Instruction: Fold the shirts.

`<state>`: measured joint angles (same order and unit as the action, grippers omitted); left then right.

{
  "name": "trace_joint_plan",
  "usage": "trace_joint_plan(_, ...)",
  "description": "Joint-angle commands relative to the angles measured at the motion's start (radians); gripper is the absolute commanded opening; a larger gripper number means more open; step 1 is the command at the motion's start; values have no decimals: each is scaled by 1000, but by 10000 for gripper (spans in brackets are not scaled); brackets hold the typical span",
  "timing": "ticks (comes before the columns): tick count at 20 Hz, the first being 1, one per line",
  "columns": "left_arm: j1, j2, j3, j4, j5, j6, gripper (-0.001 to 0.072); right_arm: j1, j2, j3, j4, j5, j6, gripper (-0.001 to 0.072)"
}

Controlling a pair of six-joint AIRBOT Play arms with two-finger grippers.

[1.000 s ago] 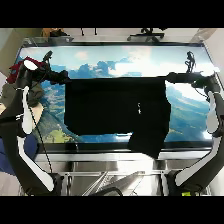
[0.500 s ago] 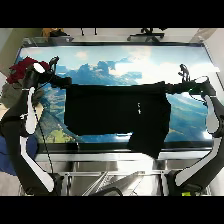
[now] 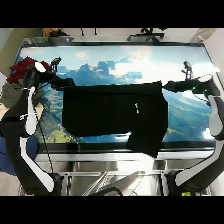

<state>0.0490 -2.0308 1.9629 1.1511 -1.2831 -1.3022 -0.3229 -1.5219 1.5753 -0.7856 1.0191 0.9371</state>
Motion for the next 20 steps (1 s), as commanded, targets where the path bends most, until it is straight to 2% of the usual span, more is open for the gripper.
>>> trace_joint_plan(1,0,53,1,-1,-24,-1,645,-27,99,0,-96,42,126,259)
trace_joint_plan(4,14,132,0,1,-58,-20,645,-48,199,-12,-205,189,249,259)
trace_joint_plan(6,41,184,-2,1,-142,-42,645,-54,276,-74,-239,269,278,258)
trace_joint_plan(8,84,245,-58,0,-241,-50,645,-55,383,-201,-293,270,313,257)
trace_joint_plan(10,136,332,-214,0,-291,-50,644,-79,494,-360,-318,263,380,257)
trace_joint_plan(15,268,601,-829,0,-192,-22,645,-193,626,-702,-294,269,430,254)
trace_joint_plan(18,307,699,-1088,-4,-92,13,645,-220,625,-795,-222,275,421,254)
trace_joint_plan(20,307,726,-1192,-58,-27,58,645,-217,625,-826,-219,276,420,254)
